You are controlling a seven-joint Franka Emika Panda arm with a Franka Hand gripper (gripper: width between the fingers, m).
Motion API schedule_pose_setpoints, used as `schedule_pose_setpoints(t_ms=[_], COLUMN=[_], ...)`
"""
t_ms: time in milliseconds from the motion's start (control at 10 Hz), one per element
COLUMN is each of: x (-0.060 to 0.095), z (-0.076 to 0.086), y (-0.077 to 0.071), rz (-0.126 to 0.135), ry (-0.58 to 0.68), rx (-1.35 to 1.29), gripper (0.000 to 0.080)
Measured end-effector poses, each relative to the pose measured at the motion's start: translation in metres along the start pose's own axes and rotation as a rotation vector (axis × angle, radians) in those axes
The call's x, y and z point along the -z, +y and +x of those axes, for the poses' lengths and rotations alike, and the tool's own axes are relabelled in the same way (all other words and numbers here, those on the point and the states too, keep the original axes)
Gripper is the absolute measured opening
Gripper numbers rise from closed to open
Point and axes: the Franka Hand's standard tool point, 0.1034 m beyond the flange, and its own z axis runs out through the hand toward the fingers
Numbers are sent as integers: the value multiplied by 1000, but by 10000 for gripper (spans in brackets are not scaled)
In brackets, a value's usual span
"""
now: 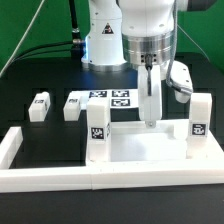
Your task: Assemble desk
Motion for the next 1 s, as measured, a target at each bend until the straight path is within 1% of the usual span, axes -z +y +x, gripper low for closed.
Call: schedule_pose_setpoints(t_ms=[100, 400, 500, 600, 700, 900, 1000], x=[-4, -5, -4, -1, -5, -24, -29], z=[3, 1, 1, 0, -1, -11, -10], y=[1, 1, 1, -3, 4, 17, 21], rz=[-2, -3, 3, 56, 79, 52, 43], ry=[-5, -5, -4, 6, 19, 48, 47], rx=[5, 11, 13, 25, 36, 63, 66], gripper=[648, 648, 648, 648, 648, 648, 648])
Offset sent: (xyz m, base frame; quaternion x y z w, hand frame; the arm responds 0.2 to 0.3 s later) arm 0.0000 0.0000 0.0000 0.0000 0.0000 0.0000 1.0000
